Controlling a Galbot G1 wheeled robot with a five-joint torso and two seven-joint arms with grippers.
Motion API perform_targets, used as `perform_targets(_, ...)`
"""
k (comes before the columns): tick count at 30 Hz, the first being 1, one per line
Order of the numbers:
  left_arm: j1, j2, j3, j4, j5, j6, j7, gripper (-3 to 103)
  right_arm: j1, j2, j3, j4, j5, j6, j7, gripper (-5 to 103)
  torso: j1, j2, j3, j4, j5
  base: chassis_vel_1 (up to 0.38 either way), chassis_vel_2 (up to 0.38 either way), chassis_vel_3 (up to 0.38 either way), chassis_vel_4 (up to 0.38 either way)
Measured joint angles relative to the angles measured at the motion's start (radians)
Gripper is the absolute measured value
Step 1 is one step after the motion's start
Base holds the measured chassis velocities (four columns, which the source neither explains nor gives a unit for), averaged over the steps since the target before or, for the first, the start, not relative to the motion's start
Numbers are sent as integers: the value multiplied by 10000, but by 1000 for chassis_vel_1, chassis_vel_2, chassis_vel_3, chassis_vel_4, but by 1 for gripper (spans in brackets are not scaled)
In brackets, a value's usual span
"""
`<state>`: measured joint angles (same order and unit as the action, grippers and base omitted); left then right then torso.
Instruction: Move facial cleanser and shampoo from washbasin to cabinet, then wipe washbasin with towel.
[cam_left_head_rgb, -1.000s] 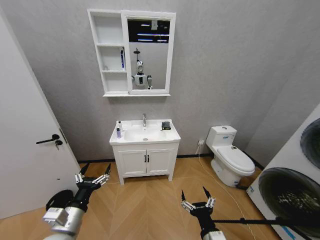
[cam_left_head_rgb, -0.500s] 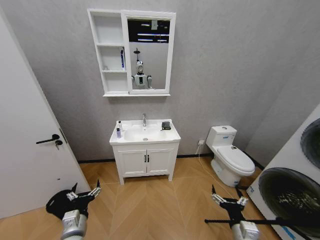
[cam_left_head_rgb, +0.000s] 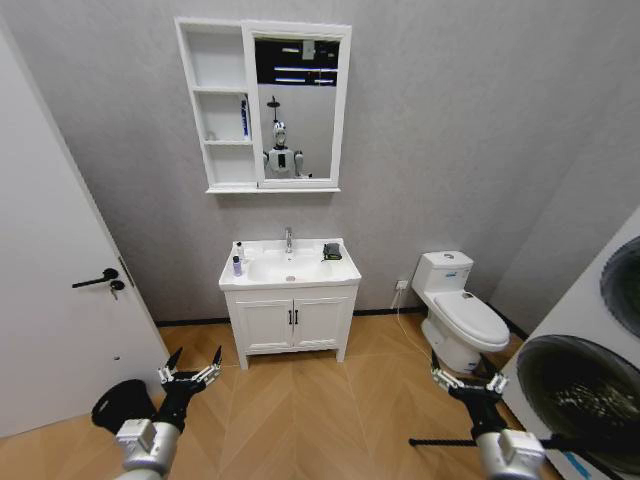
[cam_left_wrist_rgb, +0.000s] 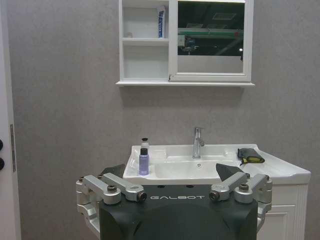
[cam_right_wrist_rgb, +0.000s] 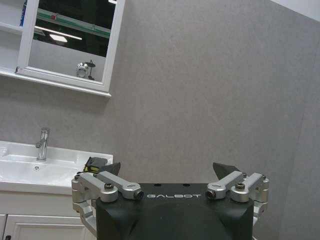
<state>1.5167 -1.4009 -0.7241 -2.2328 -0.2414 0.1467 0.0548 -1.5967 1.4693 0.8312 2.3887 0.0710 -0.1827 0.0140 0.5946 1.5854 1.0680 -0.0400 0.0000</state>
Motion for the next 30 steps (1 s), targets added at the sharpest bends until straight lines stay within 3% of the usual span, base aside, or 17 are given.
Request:
perform_targets(7, 84, 7, 15, -57, 79, -53, 123, 100, 35, -72, -152, 177, 24, -236, -120, 100, 0, 0, 0, -4, 1, 0, 0, 0, 0)
perform_targets(8, 70, 4, 36, -59, 98, -53, 129, 100, 66, -147, -391, 305, 41, -439, -239, 100, 0, 0, 0, -6, 0, 0, 0, 0, 0)
perform_targets(9, 30, 2, 74, -89, 135, -53, 129, 100, 178, -400, -1242, 734, 92, -1175, -674, 100, 0, 0, 0, 3, 1, 0, 0, 0, 0)
perform_targets(15, 25, 0, 70, -165, 255, -27, 95, 100, 430, -557, -1734, 854, 126, -2049, -1191, 100, 0, 0, 0, 0, 1, 0, 0, 0, 0)
perform_targets(30, 58, -74, 134, -194, 517, -39, 75, 100, 213, -442, -1648, 732, 73, -1862, -1321, 100, 3, 0, 0, 0, 0, -86, 79, 95, -89)
